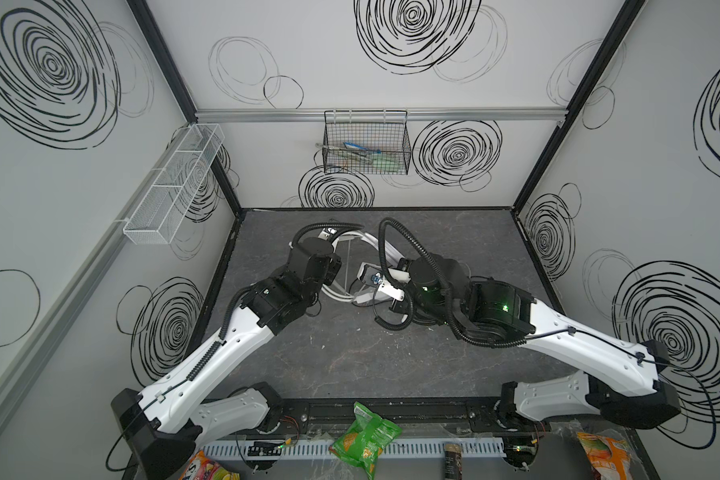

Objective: Wrap the headphones

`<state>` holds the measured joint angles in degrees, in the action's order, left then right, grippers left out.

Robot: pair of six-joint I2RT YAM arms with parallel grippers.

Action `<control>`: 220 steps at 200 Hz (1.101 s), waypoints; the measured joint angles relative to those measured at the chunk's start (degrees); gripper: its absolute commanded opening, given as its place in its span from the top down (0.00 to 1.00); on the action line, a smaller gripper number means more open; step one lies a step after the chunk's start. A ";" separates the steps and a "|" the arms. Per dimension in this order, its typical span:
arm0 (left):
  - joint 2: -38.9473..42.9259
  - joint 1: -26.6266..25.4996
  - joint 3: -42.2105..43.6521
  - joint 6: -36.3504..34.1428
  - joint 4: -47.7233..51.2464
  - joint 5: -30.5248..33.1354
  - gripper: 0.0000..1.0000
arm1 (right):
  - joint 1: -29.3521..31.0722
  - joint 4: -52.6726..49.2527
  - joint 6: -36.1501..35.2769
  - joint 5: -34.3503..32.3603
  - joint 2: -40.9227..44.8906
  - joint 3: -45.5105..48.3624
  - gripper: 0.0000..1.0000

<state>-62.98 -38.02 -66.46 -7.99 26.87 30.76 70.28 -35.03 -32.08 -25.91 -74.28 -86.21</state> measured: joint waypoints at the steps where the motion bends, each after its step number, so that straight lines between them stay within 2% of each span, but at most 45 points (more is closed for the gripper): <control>1: 0.04 -0.09 0.04 -0.09 0.00 -0.15 1.00 | 0.00 0.02 -0.22 -0.15 0.02 0.02 0.95; 69: 1.51 -3.21 0.94 -4.68 0.24 -5.97 1.00 | 0.28 1.66 -8.59 -4.20 1.60 2.58 0.89; 105: 3.10 -3.93 1.31 -5.68 0.55 -8.52 1.00 | 0.39 4.74 -11.87 -5.62 3.41 4.96 0.82; 156: 5.01 -4.50 1.33 -5.99 1.07 -11.04 1.00 | 0.39 8.31 -12.07 -6.03 5.70 6.47 0.75; 220: 5.05 -8.15 1.07 -6.49 4.48 -11.82 1.00 | 0.39 9.22 -14.36 -6.97 5.77 7.19 0.75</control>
<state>-57.93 -46.17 -65.39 -14.48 31.35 18.94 70.67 -25.80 -46.44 -32.88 -68.51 -79.02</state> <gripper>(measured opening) 0.087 0.252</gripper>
